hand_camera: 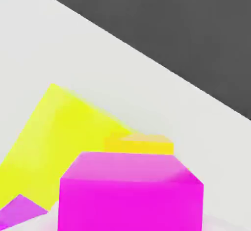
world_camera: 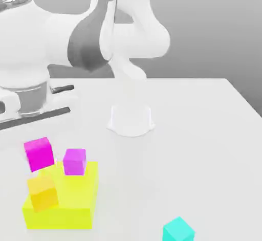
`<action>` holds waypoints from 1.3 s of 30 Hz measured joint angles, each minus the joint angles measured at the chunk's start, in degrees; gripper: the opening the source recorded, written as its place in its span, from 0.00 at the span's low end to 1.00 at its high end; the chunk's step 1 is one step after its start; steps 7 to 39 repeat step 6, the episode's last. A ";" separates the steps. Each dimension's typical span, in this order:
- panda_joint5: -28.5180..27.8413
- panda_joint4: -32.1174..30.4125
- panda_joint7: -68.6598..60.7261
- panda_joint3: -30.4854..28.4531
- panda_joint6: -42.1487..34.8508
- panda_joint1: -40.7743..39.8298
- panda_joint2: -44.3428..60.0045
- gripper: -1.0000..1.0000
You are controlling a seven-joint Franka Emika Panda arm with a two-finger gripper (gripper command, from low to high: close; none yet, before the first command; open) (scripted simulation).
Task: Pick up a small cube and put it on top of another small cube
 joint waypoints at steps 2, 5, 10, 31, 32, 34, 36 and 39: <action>1.63 -0.57 -1.04 1.11 3.51 1.06 3.13 0.00; 2.31 -0.85 -1.52 1.28 5.07 1.09 4.49 1.00; 2.31 -0.85 -1.52 1.28 5.07 1.09 4.49 1.00; 2.31 -0.85 -1.52 1.28 5.07 1.09 4.49 1.00; 2.31 -0.85 -1.52 1.28 5.07 1.09 4.49 1.00; 2.31 -0.85 -1.52 1.28 5.07 1.09 4.49 1.00; 2.31 -0.85 -1.52 1.28 5.07 1.09 4.49 1.00; 2.31 -0.85 -1.52 1.28 5.07 1.09 4.49 1.00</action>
